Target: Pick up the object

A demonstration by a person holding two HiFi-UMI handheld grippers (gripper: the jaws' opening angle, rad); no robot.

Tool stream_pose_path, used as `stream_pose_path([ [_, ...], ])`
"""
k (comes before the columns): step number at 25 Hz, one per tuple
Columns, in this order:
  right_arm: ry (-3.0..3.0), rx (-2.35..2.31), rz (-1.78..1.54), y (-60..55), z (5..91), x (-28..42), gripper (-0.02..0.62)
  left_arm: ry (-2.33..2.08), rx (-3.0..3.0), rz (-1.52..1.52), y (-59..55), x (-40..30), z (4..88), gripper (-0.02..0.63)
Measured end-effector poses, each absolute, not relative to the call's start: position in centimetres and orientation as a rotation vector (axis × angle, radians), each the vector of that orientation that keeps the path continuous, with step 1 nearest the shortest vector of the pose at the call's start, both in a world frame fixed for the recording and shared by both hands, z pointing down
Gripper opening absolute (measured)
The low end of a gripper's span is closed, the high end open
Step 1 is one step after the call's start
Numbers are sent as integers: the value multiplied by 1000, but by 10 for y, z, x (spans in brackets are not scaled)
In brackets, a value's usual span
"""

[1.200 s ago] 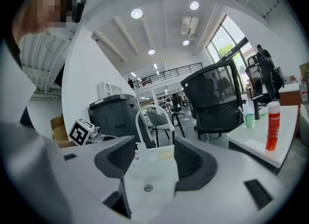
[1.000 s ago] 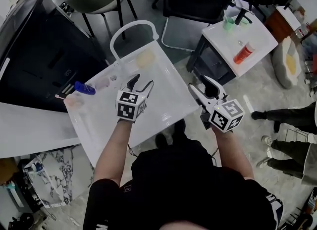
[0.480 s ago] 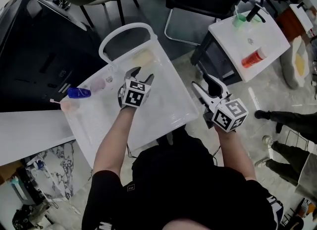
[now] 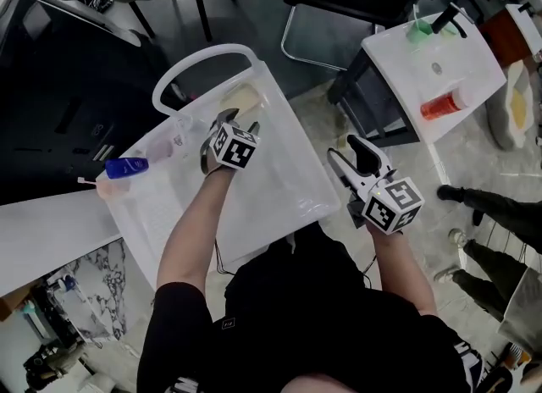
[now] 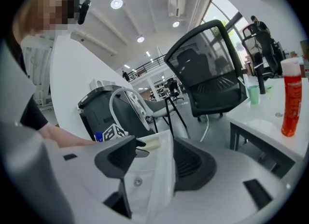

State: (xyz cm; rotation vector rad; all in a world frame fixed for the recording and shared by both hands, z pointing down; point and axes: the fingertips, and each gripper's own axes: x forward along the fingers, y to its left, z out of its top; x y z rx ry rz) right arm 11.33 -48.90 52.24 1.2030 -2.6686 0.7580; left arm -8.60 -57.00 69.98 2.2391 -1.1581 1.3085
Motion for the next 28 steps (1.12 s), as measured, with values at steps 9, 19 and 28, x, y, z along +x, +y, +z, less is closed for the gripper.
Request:
stream_pose_path([
  [9, -2637, 1209, 795, -490, 535, 122, 250, -1151, 2198, 1462, -585, -96, 729, 227],
  [19, -2640, 1226, 758, -477, 521, 127, 250, -1197, 2217, 1605, -585, -104, 723, 44],
  [28, -2666, 1228, 708, -451, 502, 112, 248, -1224, 2286, 1455, -563, -96, 682, 40],
])
